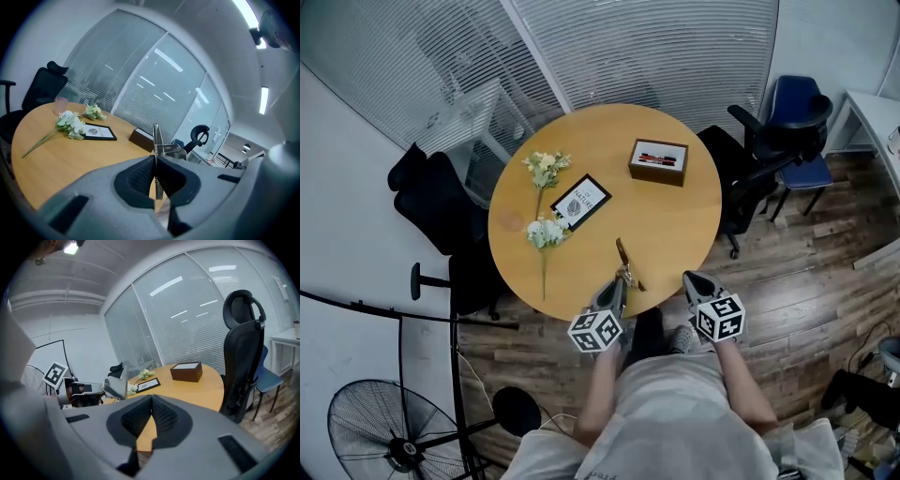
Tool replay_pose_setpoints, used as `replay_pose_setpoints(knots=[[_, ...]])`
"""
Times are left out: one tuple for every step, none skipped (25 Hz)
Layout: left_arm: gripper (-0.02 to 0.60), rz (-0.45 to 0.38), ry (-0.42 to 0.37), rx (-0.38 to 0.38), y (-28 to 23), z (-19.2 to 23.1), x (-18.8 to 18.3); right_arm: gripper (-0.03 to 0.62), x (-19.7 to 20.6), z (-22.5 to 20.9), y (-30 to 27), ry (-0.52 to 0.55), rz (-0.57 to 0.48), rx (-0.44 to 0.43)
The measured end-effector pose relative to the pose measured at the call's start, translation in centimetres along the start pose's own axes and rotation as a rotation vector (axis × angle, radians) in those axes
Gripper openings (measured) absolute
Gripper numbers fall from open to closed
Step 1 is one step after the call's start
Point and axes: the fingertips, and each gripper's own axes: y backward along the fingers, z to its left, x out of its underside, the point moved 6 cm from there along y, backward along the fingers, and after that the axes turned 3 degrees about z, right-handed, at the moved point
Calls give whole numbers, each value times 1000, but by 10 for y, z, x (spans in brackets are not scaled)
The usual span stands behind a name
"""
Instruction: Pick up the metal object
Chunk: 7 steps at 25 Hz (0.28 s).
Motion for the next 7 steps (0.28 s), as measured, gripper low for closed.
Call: replay_pose_setpoints(knots=[[11, 0, 1, 0, -1, 0, 0, -3, 0, -1, 0, -1, 0, 0], [11, 0, 1, 0, -2, -1, -1, -3, 0, -2, 0, -2, 0, 0], [11, 0, 1, 0, -3, -1, -1, -3, -1, -3, -1, -2, 0, -1], [11, 0, 1, 0, -3, -1, -1, -3, -1, -4, -1, -1, 1, -1], [11, 0, 2, 1, -4, -1, -1, -3, -1, -5, -1, -1, 1, -1], [11, 0, 3, 2, -5, -1, -1, -3, -1, -5, -1, -1, 2, -1], [11, 0, 4, 3, -5, -1, 0, -3, -1, -6, -2, -1, 3, -1]])
